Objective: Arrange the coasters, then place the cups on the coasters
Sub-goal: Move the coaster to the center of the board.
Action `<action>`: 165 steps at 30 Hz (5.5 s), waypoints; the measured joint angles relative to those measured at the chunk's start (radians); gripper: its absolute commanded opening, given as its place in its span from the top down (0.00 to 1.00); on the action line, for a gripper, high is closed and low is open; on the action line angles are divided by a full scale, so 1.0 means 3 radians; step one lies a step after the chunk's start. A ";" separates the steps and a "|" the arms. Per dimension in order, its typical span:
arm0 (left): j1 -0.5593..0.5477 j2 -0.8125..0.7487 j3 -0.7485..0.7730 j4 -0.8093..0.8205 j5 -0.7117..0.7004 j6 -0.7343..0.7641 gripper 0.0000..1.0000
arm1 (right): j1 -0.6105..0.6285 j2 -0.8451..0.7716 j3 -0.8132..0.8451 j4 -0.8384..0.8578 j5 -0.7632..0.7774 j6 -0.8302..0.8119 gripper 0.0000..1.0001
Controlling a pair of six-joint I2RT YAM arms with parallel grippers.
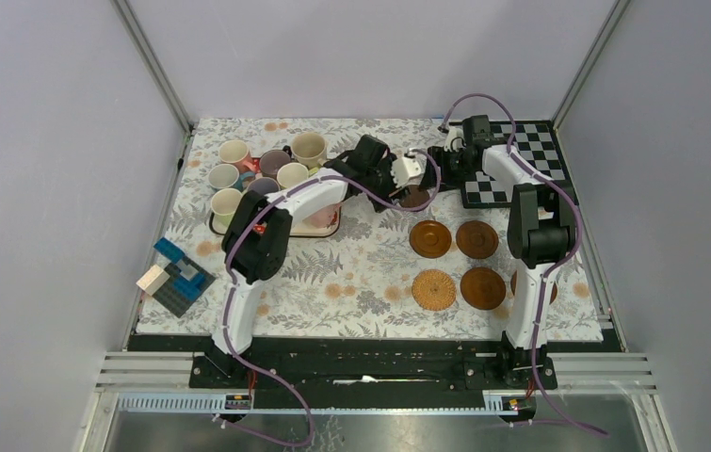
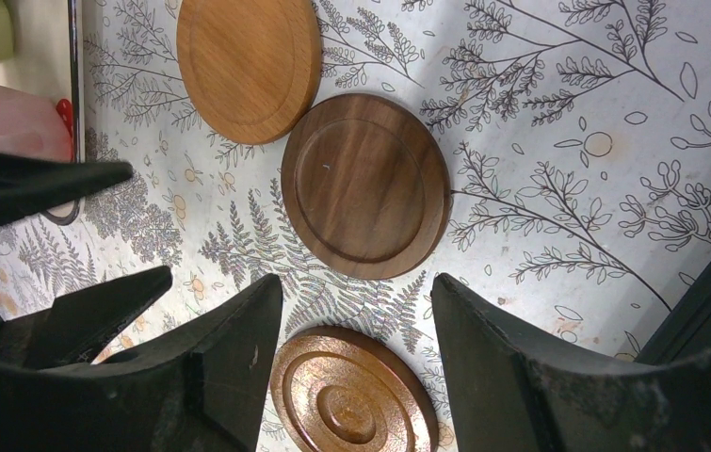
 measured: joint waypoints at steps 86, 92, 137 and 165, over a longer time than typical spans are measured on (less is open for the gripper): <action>0.0100 0.0148 -0.0117 -0.0703 0.0715 0.0445 0.37 | -0.0038 -0.0067 -0.0225 0.0001 0.0022 -0.0065 0.26; -0.0136 -0.0123 -0.0507 -0.0740 0.0725 0.0515 0.37 | -0.0038 -0.0067 -0.0226 0.0003 0.0020 -0.0065 0.26; -0.1113 -0.1033 -0.1860 -0.0495 0.1158 0.0097 0.39 | -0.0038 -0.0327 -0.0772 0.0103 -0.0066 -0.0036 0.29; -0.0514 -0.1565 -0.1634 -0.0988 0.0830 -0.0106 0.12 | 0.0207 -0.0276 -0.0398 0.0062 0.0078 -0.0136 0.33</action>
